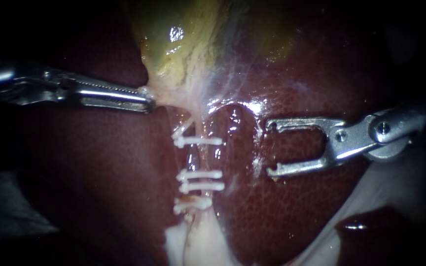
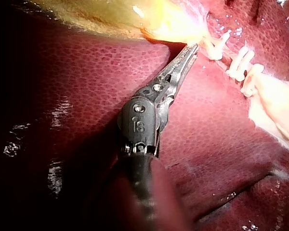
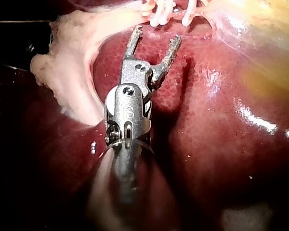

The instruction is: Going back third clip right tube

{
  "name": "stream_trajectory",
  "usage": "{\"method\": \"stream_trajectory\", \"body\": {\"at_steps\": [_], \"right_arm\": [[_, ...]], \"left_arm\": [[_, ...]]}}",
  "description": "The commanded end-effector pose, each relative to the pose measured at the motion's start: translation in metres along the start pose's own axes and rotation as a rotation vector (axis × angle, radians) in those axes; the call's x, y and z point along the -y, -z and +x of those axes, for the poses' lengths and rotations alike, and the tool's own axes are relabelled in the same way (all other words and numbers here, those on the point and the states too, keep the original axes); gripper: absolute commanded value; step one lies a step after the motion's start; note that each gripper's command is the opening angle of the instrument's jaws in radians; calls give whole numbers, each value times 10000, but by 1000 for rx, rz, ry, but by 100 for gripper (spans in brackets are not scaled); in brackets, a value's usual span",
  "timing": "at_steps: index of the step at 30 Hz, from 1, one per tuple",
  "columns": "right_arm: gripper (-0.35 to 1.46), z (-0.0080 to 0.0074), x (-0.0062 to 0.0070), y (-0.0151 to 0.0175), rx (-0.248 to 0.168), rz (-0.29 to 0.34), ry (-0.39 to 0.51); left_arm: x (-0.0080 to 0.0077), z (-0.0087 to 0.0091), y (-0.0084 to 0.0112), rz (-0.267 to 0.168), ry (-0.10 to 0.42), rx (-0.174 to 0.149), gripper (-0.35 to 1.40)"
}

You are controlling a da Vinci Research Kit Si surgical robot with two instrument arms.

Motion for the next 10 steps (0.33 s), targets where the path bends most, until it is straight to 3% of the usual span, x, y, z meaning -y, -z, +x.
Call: {"method": "stream_trajectory", "body": {"at_steps": [1, 10], "right_arm": [[50, 0, 0, 0, 2, 1, 0], [50, 0, 0, -1, 5, 2, 0]], "left_arm": [[0, -1, -1, 0, 0, 2, -35], [-2, -1, 1, -1, 0, 2, -35]]}}
